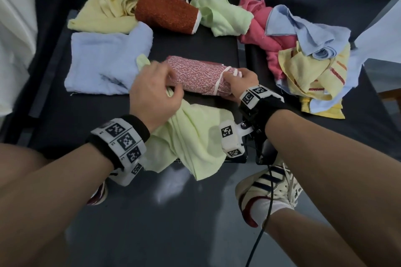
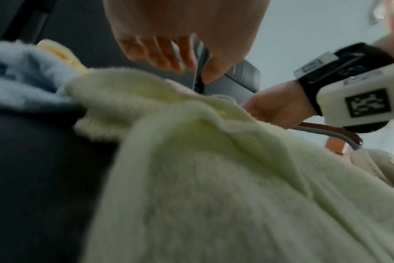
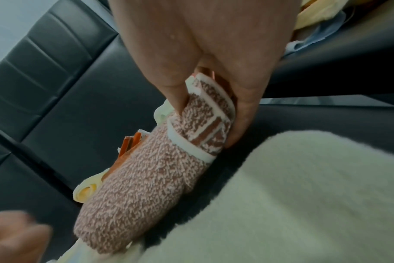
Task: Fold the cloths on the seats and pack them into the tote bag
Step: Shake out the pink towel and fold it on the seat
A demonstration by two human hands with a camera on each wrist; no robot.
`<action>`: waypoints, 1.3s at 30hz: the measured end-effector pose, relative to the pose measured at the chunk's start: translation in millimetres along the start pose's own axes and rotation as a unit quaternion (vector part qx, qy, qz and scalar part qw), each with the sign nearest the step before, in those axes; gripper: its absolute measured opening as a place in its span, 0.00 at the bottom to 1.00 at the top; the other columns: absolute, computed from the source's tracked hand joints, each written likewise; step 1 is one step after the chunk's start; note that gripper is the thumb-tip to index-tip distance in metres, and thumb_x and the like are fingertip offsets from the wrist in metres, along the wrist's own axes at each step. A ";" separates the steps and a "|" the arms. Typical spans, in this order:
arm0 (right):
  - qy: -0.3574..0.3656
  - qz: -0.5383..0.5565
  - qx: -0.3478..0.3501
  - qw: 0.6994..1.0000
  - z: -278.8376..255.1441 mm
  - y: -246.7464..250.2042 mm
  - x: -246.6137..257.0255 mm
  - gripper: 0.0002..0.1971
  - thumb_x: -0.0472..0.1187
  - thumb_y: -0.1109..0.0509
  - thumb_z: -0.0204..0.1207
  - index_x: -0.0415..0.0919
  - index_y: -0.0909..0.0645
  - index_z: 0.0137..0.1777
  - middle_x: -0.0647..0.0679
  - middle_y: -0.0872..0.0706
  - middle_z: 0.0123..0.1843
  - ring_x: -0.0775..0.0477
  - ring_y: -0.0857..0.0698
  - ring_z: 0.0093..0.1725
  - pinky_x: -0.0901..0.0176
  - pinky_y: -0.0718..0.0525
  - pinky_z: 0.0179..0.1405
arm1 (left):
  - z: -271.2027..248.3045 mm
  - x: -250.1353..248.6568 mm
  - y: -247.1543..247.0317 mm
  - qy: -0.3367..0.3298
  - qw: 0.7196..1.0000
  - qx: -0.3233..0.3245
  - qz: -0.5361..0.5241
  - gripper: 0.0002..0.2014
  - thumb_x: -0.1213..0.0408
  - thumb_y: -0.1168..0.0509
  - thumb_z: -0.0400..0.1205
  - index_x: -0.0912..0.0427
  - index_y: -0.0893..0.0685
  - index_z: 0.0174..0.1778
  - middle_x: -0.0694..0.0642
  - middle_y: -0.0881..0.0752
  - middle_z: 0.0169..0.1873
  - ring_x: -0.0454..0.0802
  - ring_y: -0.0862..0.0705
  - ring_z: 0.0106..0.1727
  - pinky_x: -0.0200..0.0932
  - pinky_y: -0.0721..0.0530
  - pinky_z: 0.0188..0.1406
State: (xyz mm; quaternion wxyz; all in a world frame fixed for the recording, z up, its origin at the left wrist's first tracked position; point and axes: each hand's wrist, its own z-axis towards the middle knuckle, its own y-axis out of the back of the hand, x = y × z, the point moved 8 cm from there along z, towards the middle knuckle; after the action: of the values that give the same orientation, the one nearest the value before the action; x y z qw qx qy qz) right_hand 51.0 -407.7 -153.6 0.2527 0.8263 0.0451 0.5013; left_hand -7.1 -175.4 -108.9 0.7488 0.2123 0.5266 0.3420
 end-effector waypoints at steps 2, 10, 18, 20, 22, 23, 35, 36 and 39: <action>-0.011 0.016 0.002 1.000 1.5 -1.6 -3.7 0.19 0.43 0.22 0.71 0.38 0.16 0.61 0.43 0.12 0.54 0.40 0.12 0.55 0.40 0.14 0.59 | -5.6 -15.4 -7.8 -0.038 0.996 0.079 -0.026 0.08 0.56 0.35 0.76 0.54 0.18 0.33 0.44 0.22 0.23 0.43 0.24 0.25 0.40 0.27 0.28; -0.062 0.115 0.020 0.991 -12.1 3.7 -5.8 0.13 0.35 0.24 0.75 0.34 0.17 0.58 0.36 0.11 0.53 0.35 0.11 0.53 0.36 0.12 0.55 | -37.5 -16.5 -49.8 -0.089 0.943 0.315 0.052 0.22 0.45 0.45 0.76 0.54 0.08 0.39 0.49 0.11 0.32 0.49 0.15 0.34 0.51 0.16 0.37; -0.100 0.214 0.027 0.971 -18.8 24.3 5.5 0.16 0.31 0.29 0.79 0.31 0.20 0.66 0.32 0.13 0.57 0.35 0.12 0.53 0.38 0.11 0.48 | -35.7 -12.8 -60.7 -0.043 0.923 0.374 0.074 0.27 0.51 0.38 0.84 0.60 0.25 0.78 0.56 0.21 0.74 0.57 0.22 0.73 0.56 0.22 0.69; -0.101 0.214 0.040 0.971 -22.6 29.4 9.8 0.16 0.33 0.29 0.80 0.32 0.20 0.66 0.32 0.13 0.59 0.35 0.12 0.52 0.39 0.11 0.46 | -29.6 -12.3 -56.7 -0.003 0.939 0.341 0.045 0.29 0.47 0.37 0.84 0.62 0.25 0.76 0.57 0.17 0.66 0.57 0.19 0.66 0.55 0.19 0.63; -0.100 0.221 0.054 0.969 -27.8 33.9 13.6 0.16 0.33 0.31 0.81 0.31 0.21 0.67 0.32 0.14 0.61 0.34 0.13 0.56 0.43 0.10 0.41 | -22.5 -18.6 -48.1 0.036 0.955 0.291 -0.040 0.28 0.45 0.35 0.84 0.61 0.23 0.74 0.50 0.17 0.62 0.50 0.18 0.63 0.49 0.20 0.62; -0.099 0.228 0.063 0.967 -31.3 35.3 15.1 0.15 0.33 0.32 0.82 0.31 0.21 0.67 0.31 0.15 0.62 0.34 0.13 0.59 0.44 0.10 0.40 | -19.3 -23.1 -43.1 0.062 0.956 0.270 -0.101 0.27 0.46 0.34 0.84 0.61 0.20 0.72 0.45 0.18 0.60 0.45 0.19 0.62 0.44 0.22 0.61; -0.109 0.236 0.201 0.945 -100.6 26.5 22.3 0.10 0.35 0.33 0.82 0.28 0.20 0.59 0.30 0.14 0.60 0.36 0.10 0.50 0.49 0.10 0.35 | -29.7 -47.5 -19.5 0.347 0.678 0.175 -0.624 0.29 0.53 0.31 0.82 0.61 0.28 0.77 0.59 0.14 0.66 0.55 0.15 0.66 0.56 0.20 0.72; -0.109 0.227 0.207 0.945 -106.5 26.4 23.1 0.12 0.35 0.33 0.82 0.27 0.21 0.61 0.30 0.14 0.61 0.36 0.10 0.51 0.49 0.10 0.36 | -33.0 -49.9 -17.6 0.355 0.668 0.173 -0.630 0.27 0.53 0.31 0.83 0.60 0.27 0.76 0.58 0.14 0.66 0.55 0.15 0.66 0.57 0.20 0.71; -0.111 0.169 0.226 0.953 -125.2 27.4 29.7 0.19 0.36 0.32 0.82 0.25 0.24 0.68 0.29 0.15 0.63 0.34 0.13 0.60 0.45 0.11 0.48 | -43.3 -59.6 -10.6 0.382 0.644 0.170 -0.640 0.18 0.51 0.33 0.84 0.57 0.21 0.66 0.56 0.10 0.56 0.56 0.14 0.61 0.61 0.20 0.69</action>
State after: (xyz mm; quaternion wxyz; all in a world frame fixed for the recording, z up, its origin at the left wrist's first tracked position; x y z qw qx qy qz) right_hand -45.8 -375.0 -70.6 -0.0259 0.9079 -0.0118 0.4183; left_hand -57.1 -228.3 -93.1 0.4639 -0.2041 0.8196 -0.2672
